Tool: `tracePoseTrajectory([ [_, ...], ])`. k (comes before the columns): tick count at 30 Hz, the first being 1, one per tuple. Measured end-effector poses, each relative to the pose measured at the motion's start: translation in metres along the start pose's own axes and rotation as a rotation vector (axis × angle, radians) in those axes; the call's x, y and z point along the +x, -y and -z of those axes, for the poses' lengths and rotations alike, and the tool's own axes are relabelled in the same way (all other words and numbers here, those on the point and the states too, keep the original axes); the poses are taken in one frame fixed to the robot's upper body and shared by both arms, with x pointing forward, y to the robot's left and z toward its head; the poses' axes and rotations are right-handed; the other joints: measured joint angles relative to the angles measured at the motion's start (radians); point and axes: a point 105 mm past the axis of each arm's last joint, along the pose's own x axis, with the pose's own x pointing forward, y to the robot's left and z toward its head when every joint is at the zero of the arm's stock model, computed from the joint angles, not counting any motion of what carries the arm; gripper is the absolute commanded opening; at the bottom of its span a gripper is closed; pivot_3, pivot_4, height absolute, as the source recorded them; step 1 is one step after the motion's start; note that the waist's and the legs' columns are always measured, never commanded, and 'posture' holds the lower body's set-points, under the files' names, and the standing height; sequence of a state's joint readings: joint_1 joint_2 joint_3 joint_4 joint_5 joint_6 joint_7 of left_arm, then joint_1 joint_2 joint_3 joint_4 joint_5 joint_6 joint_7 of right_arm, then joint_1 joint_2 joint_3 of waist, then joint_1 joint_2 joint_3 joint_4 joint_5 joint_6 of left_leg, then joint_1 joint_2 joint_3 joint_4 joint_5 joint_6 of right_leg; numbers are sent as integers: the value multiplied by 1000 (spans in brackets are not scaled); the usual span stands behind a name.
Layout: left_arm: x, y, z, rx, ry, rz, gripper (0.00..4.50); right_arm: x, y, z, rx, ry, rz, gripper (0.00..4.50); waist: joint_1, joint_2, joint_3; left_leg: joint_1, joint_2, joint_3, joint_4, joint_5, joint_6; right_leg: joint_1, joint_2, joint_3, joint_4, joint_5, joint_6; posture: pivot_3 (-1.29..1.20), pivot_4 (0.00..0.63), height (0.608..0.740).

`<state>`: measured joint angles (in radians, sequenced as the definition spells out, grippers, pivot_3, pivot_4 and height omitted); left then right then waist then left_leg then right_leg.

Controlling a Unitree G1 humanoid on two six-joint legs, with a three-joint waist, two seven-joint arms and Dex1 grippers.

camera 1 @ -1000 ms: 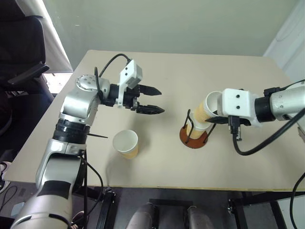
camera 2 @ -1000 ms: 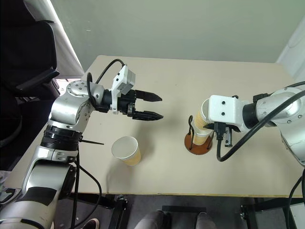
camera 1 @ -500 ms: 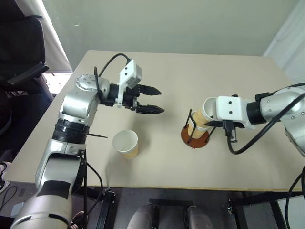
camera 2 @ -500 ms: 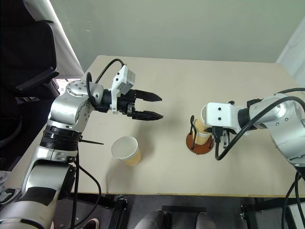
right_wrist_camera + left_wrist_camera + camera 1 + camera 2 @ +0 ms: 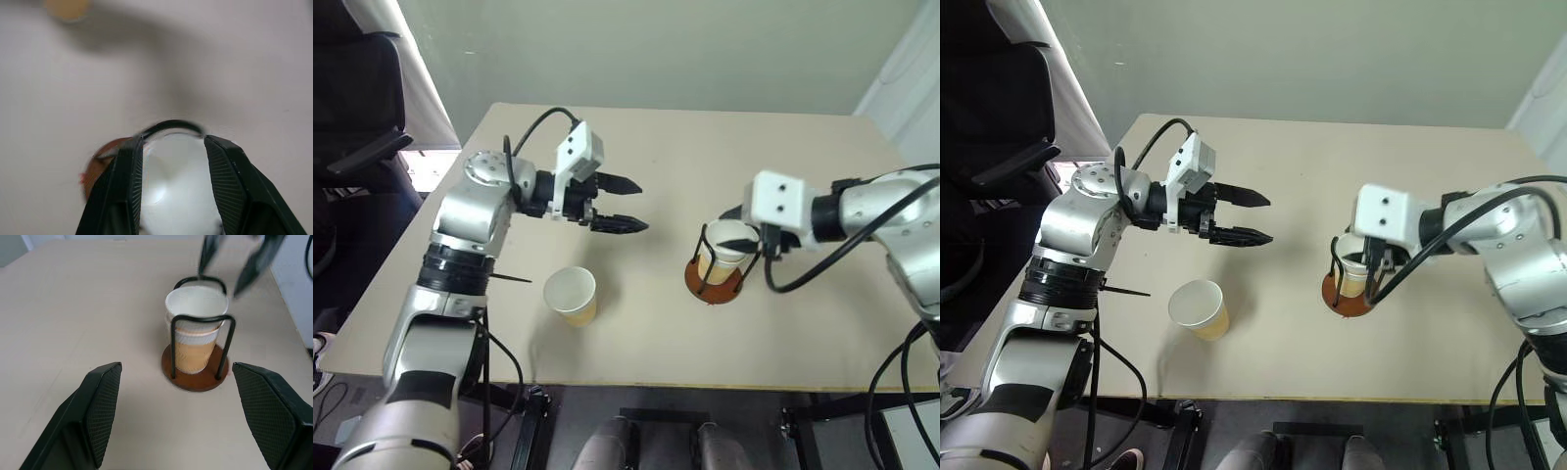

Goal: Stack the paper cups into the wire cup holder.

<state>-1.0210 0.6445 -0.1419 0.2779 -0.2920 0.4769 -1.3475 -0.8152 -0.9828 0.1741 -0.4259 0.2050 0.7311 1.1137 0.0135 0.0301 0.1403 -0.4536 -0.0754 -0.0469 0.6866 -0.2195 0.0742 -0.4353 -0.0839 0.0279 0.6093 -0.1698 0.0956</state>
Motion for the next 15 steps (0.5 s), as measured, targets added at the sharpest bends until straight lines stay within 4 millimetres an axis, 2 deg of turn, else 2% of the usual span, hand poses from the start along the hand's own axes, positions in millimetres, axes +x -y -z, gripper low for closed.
tracePoseTrajectory([
  [8,-30,-17,-21,171,-105,-58,3899,-26,6,-18,99,105,40,1971,0,0,0,-1,0,0,-2,-1,-1,-1,0,0,-1,-1,-1,0,150,740],
  [11,-40,-13,-24,206,-140,-29,3899,-30,7,-18,129,112,44,1971,-2,0,0,-1,0,0,-3,-1,-2,-3,0,0,-1,-2,-2,0,150,740],
  [15,-51,3,-24,273,-221,33,3899,-33,5,-21,179,135,23,1971,-4,0,0,-1,0,0,-4,-2,-3,-4,0,0,-1,-3,-2,0,150,740],
])
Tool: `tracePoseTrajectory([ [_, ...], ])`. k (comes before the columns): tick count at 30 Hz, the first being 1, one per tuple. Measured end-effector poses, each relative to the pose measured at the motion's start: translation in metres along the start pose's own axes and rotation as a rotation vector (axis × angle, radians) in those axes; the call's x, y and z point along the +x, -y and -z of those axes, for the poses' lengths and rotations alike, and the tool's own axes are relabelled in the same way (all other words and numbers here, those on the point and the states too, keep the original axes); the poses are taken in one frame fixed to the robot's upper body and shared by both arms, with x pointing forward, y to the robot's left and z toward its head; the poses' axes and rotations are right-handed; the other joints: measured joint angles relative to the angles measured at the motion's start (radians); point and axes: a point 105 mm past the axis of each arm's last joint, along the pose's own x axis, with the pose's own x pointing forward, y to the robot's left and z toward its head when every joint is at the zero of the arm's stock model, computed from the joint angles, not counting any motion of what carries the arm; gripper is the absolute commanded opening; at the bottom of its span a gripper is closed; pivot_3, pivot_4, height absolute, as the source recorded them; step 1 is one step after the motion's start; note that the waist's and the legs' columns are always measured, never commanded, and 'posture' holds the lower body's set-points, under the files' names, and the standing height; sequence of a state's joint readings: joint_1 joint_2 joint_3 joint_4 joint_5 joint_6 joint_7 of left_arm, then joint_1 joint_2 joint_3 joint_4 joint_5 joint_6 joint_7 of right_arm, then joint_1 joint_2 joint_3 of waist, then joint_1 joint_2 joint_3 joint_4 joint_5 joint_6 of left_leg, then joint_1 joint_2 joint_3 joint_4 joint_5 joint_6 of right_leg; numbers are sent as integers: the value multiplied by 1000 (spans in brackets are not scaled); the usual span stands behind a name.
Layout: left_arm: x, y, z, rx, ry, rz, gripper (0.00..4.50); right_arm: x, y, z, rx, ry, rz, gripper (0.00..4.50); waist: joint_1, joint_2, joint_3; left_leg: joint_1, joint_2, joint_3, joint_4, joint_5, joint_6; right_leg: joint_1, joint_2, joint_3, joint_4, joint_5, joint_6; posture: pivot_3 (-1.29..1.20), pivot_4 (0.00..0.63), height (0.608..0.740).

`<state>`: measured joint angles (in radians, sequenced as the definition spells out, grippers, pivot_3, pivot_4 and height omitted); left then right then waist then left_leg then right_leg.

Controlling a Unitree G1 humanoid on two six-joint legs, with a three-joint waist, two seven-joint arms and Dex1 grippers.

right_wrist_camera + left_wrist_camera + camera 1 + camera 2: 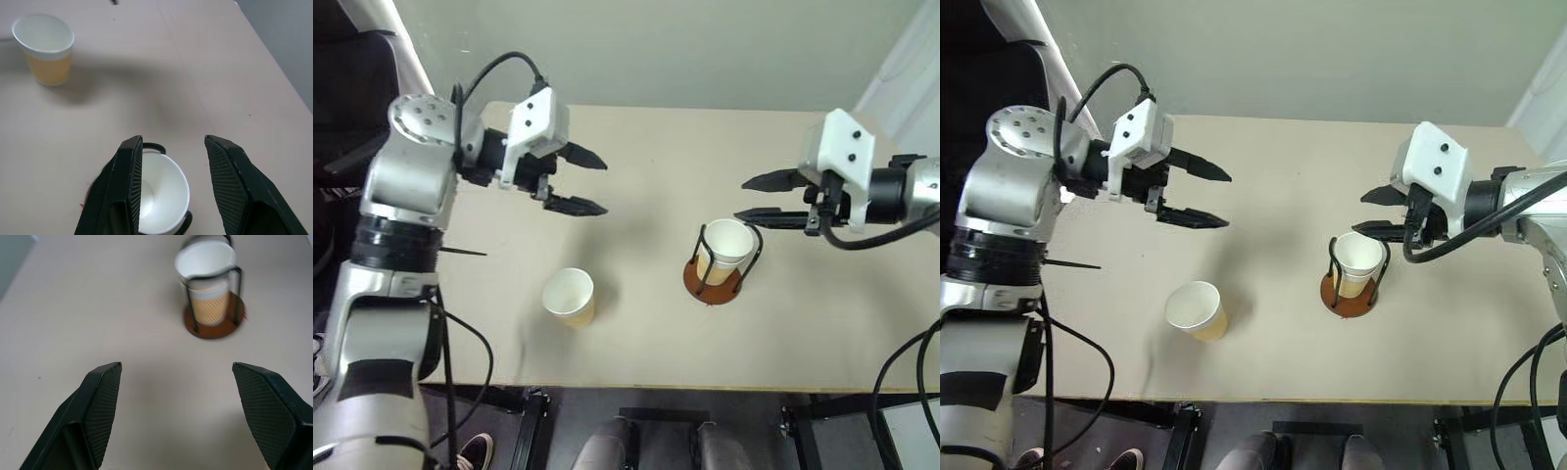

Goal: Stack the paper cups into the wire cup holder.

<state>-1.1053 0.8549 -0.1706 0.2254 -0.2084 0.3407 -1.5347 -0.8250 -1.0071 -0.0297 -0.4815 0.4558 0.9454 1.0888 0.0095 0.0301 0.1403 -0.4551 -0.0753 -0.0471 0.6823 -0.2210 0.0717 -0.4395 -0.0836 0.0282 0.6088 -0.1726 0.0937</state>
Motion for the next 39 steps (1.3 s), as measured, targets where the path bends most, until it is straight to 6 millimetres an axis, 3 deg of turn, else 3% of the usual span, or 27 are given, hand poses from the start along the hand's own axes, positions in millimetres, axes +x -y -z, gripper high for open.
tracePoseTrajectory([
  [12,-10,60,14,165,-260,112,3899,-14,-3,-3,60,-14,-83,1971,-3,0,0,1,0,-1,-1,-1,-1,0,0,0,1,-2,-2,0,150,740],
  [18,-10,66,31,193,-352,100,3899,-22,-6,-7,54,-10,-148,1971,-4,0,0,1,0,-1,0,-1,-2,0,0,0,2,-6,-9,0,150,740],
  [32,-14,83,19,147,-327,158,3899,-29,0,-4,68,-35,-153,1971,-8,0,0,1,0,-2,-1,-2,-3,0,0,0,3,-6,-8,0,150,740],
  [39,-24,98,33,84,-398,207,3899,-30,3,-3,59,-38,-141,1971,-9,0,0,1,0,-2,-1,-2,-3,0,0,-1,3,-6,-8,0,150,740],
])
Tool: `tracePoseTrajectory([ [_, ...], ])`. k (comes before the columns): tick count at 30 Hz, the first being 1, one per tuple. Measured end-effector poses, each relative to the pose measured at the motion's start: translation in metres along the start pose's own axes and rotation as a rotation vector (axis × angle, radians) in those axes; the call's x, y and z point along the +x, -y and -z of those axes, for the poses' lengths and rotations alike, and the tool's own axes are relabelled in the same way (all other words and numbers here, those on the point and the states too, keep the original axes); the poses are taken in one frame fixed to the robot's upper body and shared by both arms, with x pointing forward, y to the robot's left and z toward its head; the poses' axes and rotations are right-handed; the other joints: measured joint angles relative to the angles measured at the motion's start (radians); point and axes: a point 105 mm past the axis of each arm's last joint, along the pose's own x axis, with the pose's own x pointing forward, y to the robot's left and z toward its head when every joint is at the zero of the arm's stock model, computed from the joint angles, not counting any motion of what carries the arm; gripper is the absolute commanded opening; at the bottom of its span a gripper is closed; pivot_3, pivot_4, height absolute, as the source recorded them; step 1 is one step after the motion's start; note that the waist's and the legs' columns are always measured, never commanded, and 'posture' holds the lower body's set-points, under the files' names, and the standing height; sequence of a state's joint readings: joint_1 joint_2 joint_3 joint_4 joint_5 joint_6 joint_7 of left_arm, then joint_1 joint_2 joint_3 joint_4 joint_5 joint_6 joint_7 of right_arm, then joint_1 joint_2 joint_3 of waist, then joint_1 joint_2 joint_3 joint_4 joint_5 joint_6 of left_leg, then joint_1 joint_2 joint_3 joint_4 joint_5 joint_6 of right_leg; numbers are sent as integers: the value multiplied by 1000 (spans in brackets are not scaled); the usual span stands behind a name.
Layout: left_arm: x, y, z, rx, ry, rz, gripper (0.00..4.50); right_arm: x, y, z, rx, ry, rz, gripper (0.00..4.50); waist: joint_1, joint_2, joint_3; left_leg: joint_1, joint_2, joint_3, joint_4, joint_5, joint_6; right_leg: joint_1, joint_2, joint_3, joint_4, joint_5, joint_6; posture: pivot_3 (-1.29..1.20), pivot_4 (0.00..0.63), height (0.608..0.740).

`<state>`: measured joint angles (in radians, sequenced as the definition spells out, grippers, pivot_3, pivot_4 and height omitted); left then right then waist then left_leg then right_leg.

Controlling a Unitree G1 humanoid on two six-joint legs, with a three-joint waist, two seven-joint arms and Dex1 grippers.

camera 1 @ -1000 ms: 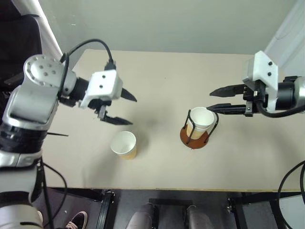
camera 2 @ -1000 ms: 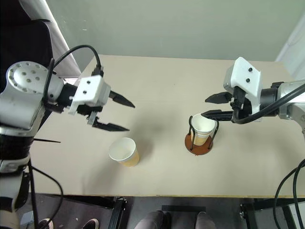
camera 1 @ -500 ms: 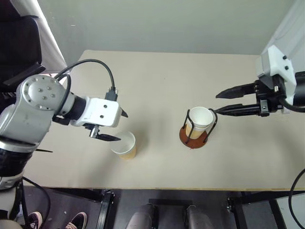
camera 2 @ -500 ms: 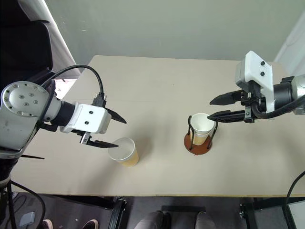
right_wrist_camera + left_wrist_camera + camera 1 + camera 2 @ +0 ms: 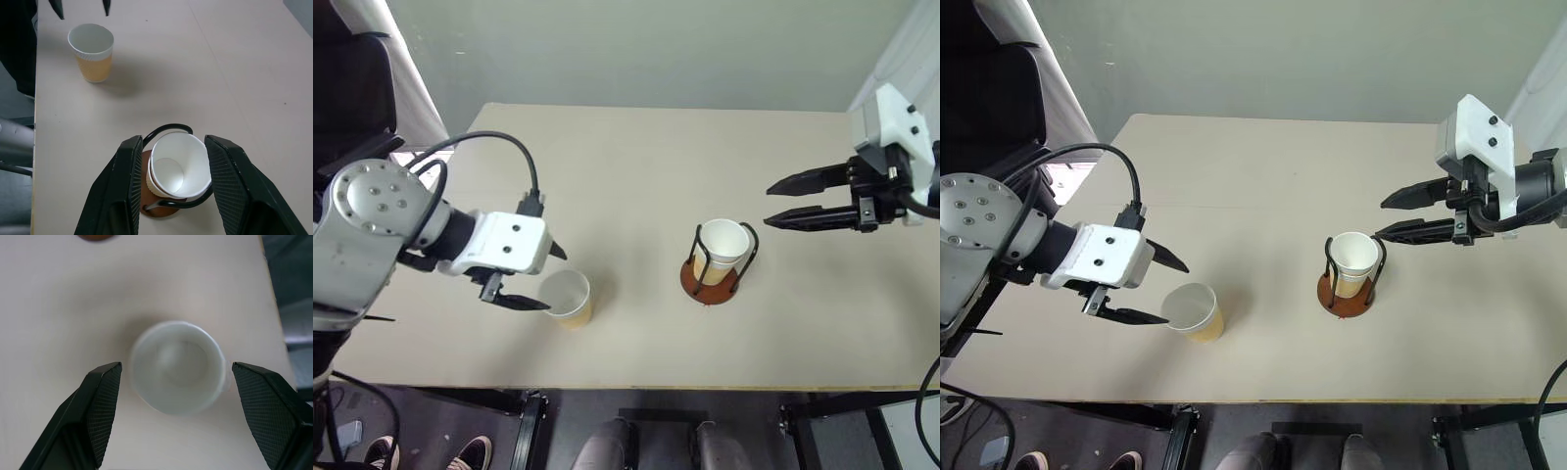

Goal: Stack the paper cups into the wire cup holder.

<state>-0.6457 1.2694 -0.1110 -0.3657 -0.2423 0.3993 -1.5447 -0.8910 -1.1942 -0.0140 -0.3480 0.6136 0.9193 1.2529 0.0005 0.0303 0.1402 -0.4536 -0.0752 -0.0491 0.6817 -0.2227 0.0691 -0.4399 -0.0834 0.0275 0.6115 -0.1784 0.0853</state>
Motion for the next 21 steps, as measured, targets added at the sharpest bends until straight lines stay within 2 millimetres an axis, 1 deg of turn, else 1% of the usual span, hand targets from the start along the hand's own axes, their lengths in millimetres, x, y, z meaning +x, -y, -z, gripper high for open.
tracePoseTrajectory([
  [3,0,5,2,-4,-11,12,3899,0,0,0,-6,1,0,1971,0,0,0,0,0,0,0,0,0,0,0,0,0,-1,-1,0,150,740],
  [7,7,15,1,1,-2,53,3899,3,1,2,-2,-5,-5,1971,0,0,0,0,0,0,0,0,0,0,0,0,0,-1,-1,0,150,740],
  [12,14,21,5,8,-16,78,3899,4,1,4,2,-8,-9,1971,0,0,0,0,0,0,0,0,0,0,0,0,1,-1,-1,0,150,740],
  [16,16,19,13,21,-51,63,3899,5,0,3,-19,-4,-14,1971,0,0,0,1,0,0,0,0,0,0,0,0,1,-1,-2,0,150,740],
  [21,21,17,21,11,-61,62,3899,9,-6,2,-48,55,-40,1971,0,0,0,0,0,0,0,0,0,0,0,0,1,-1,-2,0,150,740],
])
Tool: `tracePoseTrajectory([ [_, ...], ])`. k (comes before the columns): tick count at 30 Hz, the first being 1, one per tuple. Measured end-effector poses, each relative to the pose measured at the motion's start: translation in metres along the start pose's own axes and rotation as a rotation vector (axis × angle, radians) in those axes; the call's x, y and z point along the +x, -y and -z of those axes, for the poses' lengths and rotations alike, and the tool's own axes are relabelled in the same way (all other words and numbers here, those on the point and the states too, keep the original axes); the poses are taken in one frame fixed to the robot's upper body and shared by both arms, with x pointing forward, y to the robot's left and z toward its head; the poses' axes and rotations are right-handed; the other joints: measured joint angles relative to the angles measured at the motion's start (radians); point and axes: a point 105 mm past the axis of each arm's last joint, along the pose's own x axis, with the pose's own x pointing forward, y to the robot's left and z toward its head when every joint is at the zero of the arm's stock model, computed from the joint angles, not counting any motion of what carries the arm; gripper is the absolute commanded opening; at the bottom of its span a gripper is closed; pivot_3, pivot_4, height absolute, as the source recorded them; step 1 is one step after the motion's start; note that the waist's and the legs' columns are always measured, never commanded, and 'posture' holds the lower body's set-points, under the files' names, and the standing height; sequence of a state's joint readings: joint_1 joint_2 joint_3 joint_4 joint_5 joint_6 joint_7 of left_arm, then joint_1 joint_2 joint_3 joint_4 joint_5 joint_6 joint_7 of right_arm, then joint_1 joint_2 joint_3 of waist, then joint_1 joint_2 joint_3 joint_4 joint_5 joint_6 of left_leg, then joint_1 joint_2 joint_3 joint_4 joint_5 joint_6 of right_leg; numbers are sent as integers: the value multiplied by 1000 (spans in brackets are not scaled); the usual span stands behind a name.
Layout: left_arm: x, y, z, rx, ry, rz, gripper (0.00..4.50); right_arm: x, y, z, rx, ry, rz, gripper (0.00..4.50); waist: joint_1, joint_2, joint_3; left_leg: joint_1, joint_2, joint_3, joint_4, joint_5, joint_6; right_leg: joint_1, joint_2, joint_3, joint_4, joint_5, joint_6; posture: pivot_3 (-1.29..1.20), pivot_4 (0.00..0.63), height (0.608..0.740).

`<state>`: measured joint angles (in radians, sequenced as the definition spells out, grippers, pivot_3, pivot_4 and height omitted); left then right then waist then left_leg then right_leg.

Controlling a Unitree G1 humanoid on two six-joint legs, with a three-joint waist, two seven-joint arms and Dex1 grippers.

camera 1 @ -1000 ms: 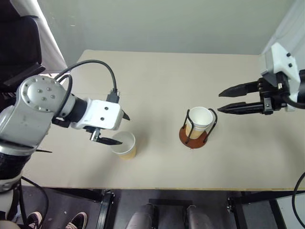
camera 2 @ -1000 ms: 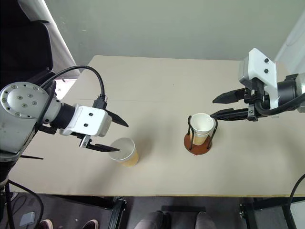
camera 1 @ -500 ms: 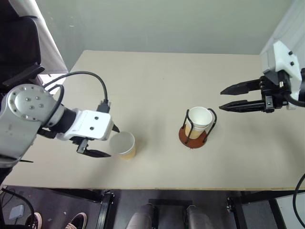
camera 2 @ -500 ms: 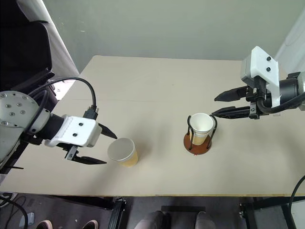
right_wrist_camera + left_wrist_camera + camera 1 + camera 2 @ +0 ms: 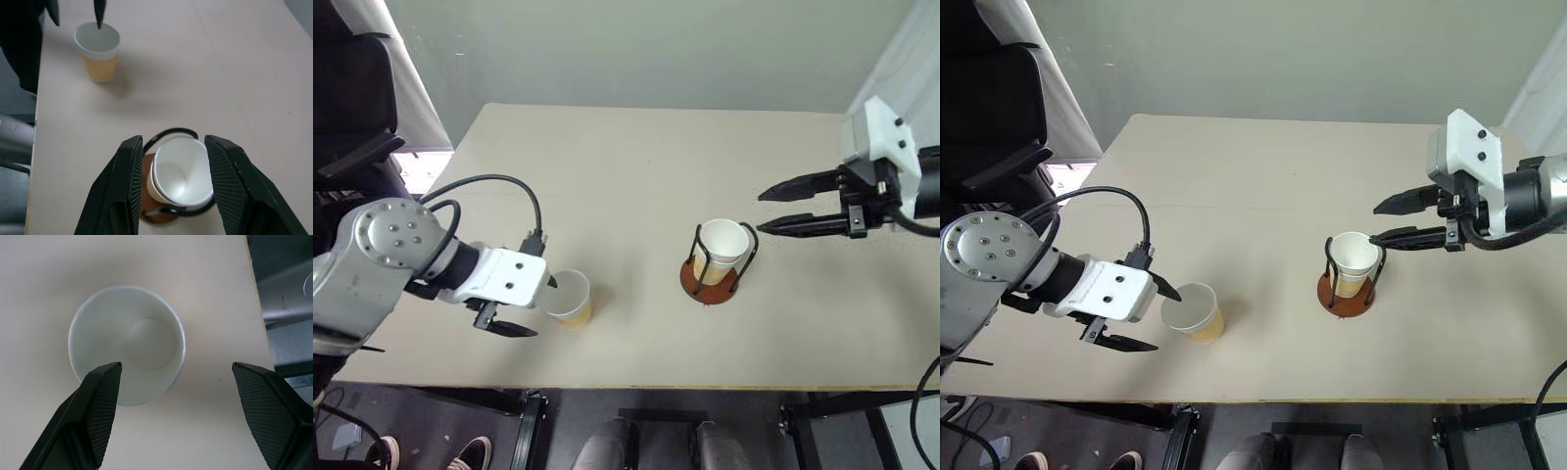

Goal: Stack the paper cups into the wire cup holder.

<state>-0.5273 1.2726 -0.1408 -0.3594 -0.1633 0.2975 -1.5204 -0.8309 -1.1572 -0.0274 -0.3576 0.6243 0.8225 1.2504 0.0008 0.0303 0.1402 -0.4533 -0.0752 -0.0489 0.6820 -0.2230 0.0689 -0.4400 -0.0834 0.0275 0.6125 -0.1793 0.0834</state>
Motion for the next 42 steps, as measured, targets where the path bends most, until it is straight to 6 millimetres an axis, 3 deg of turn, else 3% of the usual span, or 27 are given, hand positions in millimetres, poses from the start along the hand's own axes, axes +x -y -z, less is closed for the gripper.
tracePoseTrajectory([
  [10,7,-5,0,3,11,9,3899,-2,-19,6,-68,21,-88,1971,0,0,0,0,0,-1,0,0,0,0,0,-1,1,0,0,0,150,740],
  [18,10,-10,0,7,20,16,3899,1,-37,27,-136,-22,-172,1971,-1,0,0,0,0,-1,1,0,-1,1,0,-1,1,0,-1,0,150,740],
  [39,26,-16,8,35,-1,39,3899,-2,-50,19,-142,22,-241,1971,-1,0,0,1,0,-1,1,0,-1,1,0,-1,1,1,0,0,150,740],
  [42,34,-15,8,44,11,59,3285,0,-51,18,-143,32,-242,1999,-1,0,0,1,0,-1,1,0,-1,1,0,-1,2,1,0,0,150,740],
])
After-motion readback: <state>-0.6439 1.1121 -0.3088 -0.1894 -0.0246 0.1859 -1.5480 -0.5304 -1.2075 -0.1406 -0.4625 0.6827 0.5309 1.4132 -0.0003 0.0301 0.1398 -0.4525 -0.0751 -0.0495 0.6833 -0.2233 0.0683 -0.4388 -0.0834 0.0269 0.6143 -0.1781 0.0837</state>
